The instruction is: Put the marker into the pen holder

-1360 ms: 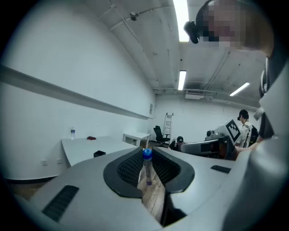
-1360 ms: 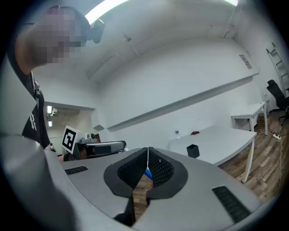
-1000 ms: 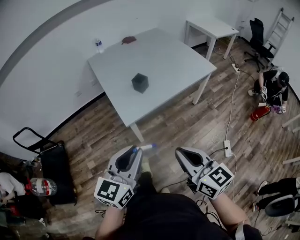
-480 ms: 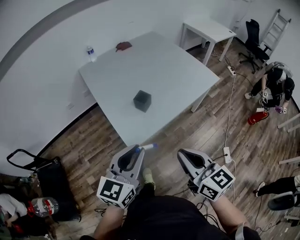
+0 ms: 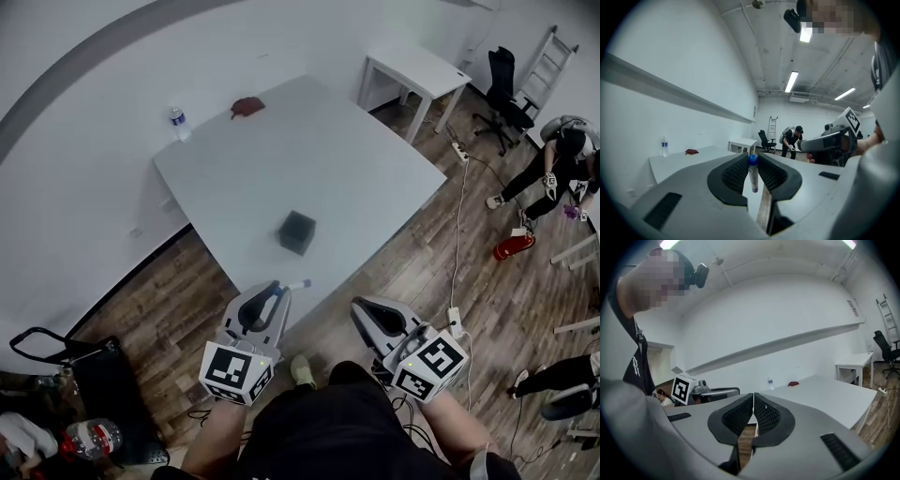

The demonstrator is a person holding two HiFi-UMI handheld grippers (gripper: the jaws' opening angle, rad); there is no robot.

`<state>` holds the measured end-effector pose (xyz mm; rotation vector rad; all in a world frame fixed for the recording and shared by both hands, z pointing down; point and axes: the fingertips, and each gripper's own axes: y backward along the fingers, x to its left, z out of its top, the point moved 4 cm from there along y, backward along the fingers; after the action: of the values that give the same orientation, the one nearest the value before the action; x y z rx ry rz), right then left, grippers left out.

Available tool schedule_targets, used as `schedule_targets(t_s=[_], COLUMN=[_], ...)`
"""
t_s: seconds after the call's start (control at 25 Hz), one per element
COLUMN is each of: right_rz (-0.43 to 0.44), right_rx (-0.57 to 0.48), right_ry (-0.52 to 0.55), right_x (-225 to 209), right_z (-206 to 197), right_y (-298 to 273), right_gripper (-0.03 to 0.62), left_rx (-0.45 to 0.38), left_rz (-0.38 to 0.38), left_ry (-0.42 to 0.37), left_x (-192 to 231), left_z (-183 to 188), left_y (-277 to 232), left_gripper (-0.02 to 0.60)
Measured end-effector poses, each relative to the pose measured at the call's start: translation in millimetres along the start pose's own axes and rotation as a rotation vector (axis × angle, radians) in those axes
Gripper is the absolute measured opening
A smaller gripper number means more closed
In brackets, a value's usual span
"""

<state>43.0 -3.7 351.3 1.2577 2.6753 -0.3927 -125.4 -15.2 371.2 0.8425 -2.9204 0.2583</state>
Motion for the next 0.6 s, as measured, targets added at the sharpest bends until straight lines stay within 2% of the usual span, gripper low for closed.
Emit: schedule_targets(t_s=[0.36, 0.6], right_rz=[0.010, 0.024], right_rx=[-0.017, -0.002], right_ry=[0.012, -0.009], right_x=[-17, -51], right_z=[15, 18], right_y=[-28, -44], right_gripper=[0.017, 0.017], left_rx=[0.030, 0.062], left_rz=[0.012, 0.050], left_ry=[-0.037, -0.056], left_x=[27, 47], left_z=[-2, -8], left_y=[-39, -80], left_gripper=[0.066, 0.066])
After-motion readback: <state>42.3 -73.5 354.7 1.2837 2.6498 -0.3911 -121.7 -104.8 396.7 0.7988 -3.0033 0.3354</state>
